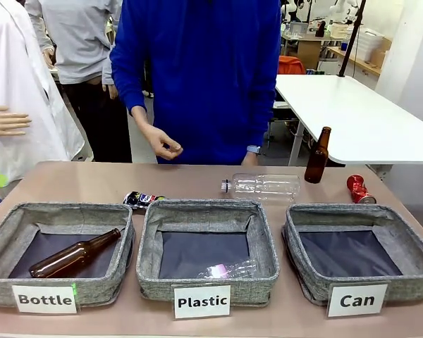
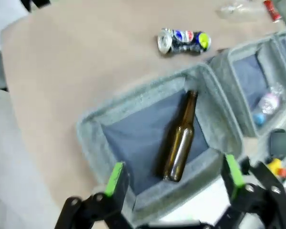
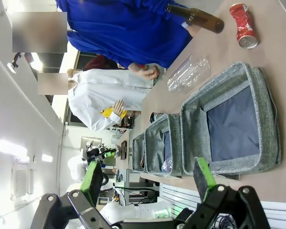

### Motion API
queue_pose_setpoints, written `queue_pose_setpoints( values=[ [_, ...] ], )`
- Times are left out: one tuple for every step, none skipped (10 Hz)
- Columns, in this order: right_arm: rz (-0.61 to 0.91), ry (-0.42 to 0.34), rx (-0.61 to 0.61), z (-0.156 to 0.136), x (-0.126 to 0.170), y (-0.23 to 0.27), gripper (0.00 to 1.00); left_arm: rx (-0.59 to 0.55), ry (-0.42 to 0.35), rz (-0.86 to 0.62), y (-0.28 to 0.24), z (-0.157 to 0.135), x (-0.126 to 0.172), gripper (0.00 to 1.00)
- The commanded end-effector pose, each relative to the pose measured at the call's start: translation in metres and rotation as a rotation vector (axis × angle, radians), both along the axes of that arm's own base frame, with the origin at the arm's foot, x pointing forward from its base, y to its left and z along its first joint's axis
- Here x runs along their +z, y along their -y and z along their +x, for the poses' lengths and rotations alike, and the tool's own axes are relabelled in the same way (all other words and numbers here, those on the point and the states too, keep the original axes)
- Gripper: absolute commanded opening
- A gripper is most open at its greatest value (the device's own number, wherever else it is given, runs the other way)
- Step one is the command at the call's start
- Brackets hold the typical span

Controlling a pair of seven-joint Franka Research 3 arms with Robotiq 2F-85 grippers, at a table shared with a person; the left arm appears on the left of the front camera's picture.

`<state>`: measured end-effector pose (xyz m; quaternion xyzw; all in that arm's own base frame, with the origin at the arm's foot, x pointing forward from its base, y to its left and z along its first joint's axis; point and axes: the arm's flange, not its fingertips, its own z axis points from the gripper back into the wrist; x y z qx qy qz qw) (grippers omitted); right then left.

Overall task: Sort the can waste into the basket.
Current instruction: Pick up the can waste from the table and place it in the right Fabric basket.

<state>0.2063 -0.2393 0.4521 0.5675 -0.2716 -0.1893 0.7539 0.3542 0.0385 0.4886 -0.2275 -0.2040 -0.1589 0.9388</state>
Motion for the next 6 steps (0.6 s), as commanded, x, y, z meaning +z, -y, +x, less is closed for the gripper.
queue_pose_setpoints(
  values=[
    [0.001,0.037,-0.002,0.001,0.001,0.000,1.00,-0.004,-0.030,0.188,0.068,0.080,0.025,1.00],
    [0.001,0.037,-0.002,0.001,0.001,0.000,1.00,-0.065,0.012,0.262,0.106,0.120,0.029,1.00],
    [0.001,0.037,-0.002,0.001,0.001,0.000,1.00,-0.164,0.060,0.301,0.139,0.155,0.033,1.00],
    [0.001,0.037,-0.002,0.001,0.001,0.000,1.00,-0.227,0.099,0.332,0.170,0.189,0.031,1.00],
    [0.001,0.037,-0.002,0.001,0.001,0.000,1.00,-0.233,0.108,0.380,0.193,0.208,0.022,1.00],
    [0.001,0.037,-0.002,0.001,0.001,0.000,1.00,-0.239,0.104,0.420,0.209,0.220,0.012,1.00]
  ],
)
